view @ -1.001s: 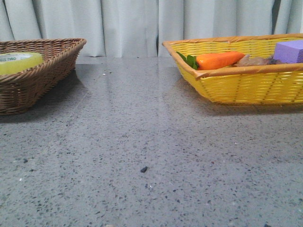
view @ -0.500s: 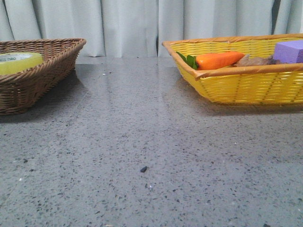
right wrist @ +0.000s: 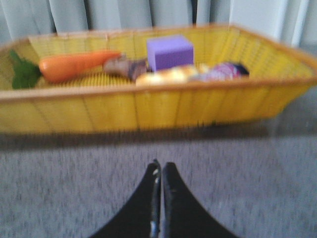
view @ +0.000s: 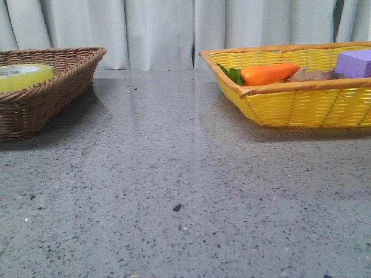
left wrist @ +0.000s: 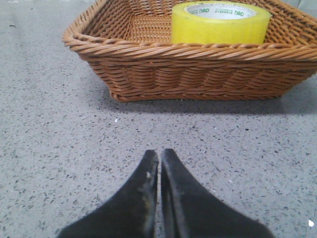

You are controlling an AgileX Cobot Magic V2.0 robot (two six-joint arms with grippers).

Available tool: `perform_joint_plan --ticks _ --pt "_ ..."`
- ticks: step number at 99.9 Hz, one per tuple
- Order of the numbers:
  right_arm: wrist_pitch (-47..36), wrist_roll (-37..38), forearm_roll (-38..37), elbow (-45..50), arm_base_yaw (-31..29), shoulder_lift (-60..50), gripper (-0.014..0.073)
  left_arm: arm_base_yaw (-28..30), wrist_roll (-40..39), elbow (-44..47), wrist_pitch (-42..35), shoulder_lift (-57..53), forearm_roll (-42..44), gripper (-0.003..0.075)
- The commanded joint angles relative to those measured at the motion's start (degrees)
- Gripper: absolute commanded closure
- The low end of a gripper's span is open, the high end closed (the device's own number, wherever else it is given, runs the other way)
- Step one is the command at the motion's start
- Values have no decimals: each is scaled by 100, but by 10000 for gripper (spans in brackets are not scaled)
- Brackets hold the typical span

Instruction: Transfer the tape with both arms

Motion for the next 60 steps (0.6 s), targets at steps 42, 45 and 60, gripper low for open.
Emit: perform_joint_plan --ticks 42,45,60 --pt "544 1 28 108 -33 -117 668 4 -68 48 -293 -168 -45 741" --pt "544 1 28 108 -33 -117 668 4 -68 48 -293 -168 -45 741" --pt "544 1 28 108 -33 -117 668 4 -68 48 -293 -168 -45 741"
